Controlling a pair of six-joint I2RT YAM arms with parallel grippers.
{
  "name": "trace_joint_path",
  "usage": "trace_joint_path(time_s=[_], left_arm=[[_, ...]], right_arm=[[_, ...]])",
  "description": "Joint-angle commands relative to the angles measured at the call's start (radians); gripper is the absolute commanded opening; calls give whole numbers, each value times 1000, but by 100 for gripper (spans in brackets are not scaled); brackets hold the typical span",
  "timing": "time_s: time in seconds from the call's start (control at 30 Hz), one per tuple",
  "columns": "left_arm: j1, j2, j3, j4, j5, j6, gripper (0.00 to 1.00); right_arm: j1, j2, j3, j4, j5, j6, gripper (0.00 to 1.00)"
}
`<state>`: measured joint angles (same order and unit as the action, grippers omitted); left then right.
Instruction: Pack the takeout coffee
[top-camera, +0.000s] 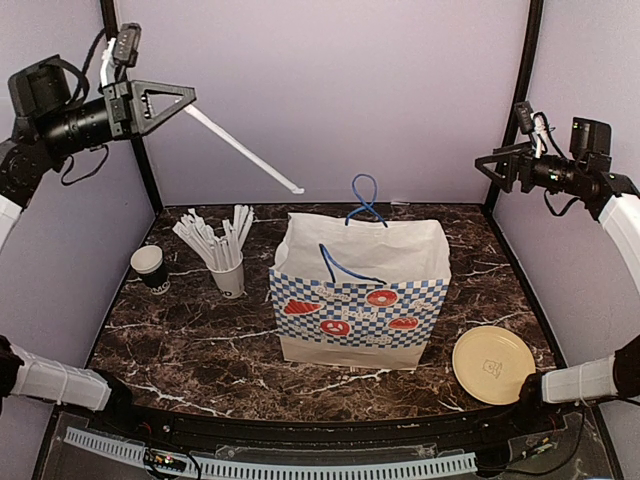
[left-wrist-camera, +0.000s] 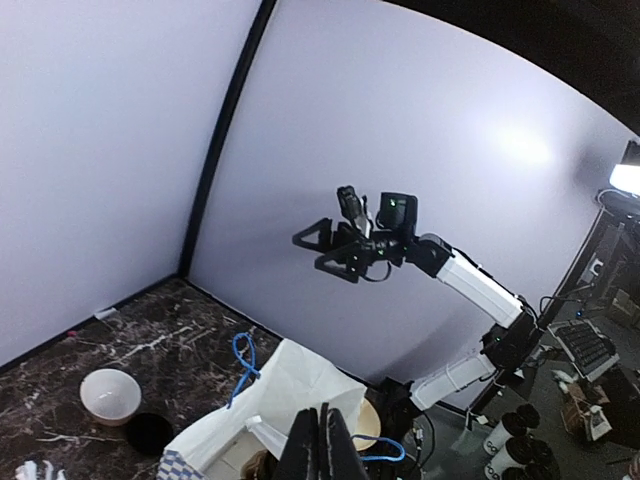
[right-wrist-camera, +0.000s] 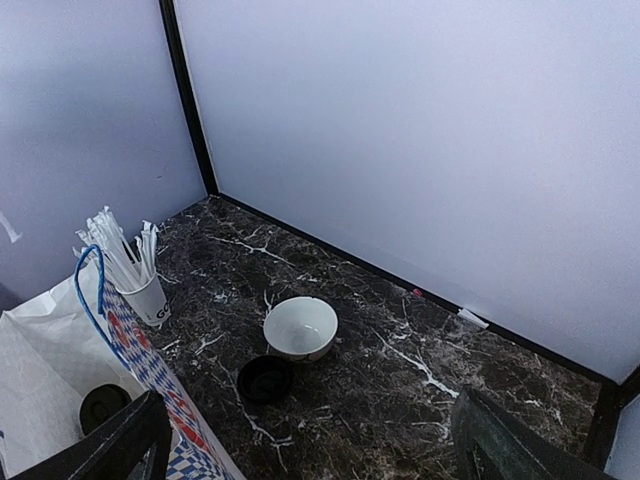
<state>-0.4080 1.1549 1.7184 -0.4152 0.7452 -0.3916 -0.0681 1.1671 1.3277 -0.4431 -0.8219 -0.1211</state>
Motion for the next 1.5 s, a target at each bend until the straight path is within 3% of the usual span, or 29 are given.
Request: trace_joint_path(time_s=[0.0, 0.17, 0.37, 0.4, 0.43, 0.57, 0.67, 0.8, 0.9, 1.0, 1.1, 1.47], left_arm=[[-137, 44, -101, 231, 12, -101, 0], [-323, 142, -284, 559, -100, -183, 0], [-473, 323, -284, 635, -201, -148, 1], [-486, 365, -259, 617, -217, -131, 6], [-490, 385, -245, 573, -219, -124, 21], [-493, 465, -138, 377, -246, -57, 63], [-492, 433, -77, 248, -322, 25, 70], [-490, 316, -69, 102, -542, 184, 78], [-441, 246, -54, -65, -773, 270, 77], [-349, 182, -90, -225, -867, 255, 70], [-255, 84, -199, -284, -938, 249, 66], [-3, -17, -435, -335, -796, 216, 46]], right_arm=[[4, -15, 10, 24, -26, -9, 99], [4, -16, 5, 21, -24, -17, 98], [4, -18, 1, 19, -23, -29, 99], [4, -17, 1, 18, -24, -29, 99], [4, -15, -1, 19, -26, -29, 98], [4, -14, -7, 19, -27, -34, 99], [4, -12, -14, 19, -31, -41, 99], [3, -4, -16, 17, -35, -48, 98], [4, 0, -15, 7, -33, -58, 99], [4, -2, -15, -5, -29, -71, 99], [4, -3, -17, -13, -32, -80, 99], [4, -4, -25, -16, -46, -84, 99]])
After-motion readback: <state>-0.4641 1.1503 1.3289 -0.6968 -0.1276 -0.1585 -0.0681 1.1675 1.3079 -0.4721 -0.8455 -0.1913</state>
